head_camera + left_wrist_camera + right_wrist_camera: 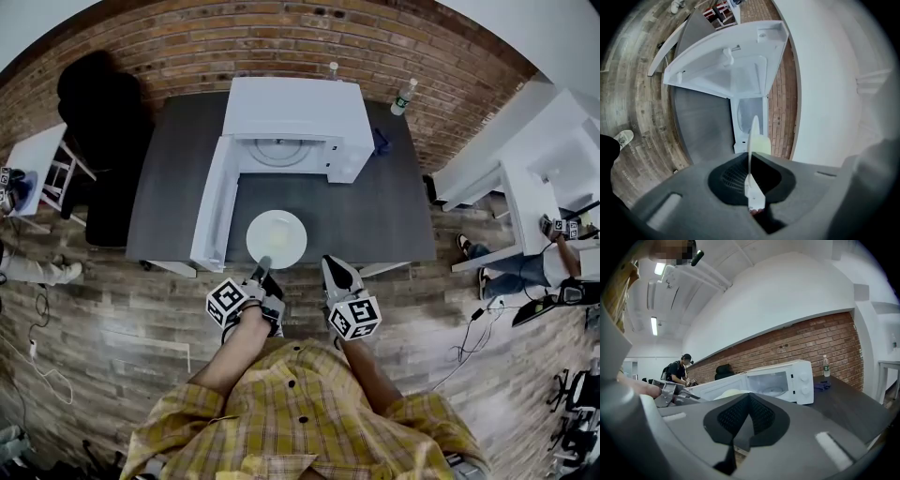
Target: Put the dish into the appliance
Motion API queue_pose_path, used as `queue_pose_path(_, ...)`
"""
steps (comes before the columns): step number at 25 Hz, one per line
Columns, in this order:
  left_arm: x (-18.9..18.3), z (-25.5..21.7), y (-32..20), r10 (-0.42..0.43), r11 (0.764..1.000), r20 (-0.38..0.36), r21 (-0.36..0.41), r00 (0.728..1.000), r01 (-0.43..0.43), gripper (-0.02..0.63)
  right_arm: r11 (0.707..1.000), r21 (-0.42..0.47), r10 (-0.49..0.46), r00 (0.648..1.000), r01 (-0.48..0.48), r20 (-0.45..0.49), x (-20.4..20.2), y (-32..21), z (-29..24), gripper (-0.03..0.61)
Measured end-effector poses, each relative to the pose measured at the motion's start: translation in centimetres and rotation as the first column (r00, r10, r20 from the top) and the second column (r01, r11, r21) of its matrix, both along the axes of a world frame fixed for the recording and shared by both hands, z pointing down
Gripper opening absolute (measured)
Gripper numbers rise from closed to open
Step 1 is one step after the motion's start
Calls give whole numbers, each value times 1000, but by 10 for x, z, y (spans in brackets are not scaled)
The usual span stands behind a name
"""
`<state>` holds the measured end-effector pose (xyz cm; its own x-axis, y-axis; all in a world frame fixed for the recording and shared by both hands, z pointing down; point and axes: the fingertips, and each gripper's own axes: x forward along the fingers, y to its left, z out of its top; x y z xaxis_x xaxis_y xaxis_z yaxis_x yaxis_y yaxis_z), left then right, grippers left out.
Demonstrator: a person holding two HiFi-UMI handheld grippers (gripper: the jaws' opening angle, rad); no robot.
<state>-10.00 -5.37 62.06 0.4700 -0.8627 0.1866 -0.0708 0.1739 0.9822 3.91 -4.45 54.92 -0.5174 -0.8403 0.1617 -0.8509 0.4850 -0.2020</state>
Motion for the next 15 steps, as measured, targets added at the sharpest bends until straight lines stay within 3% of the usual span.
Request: queue_pose_path(15,2,3,-59,63,998,-16,1,998,-63,11,999,-8,37,999,-37,23,-19,-55,-2,-3)
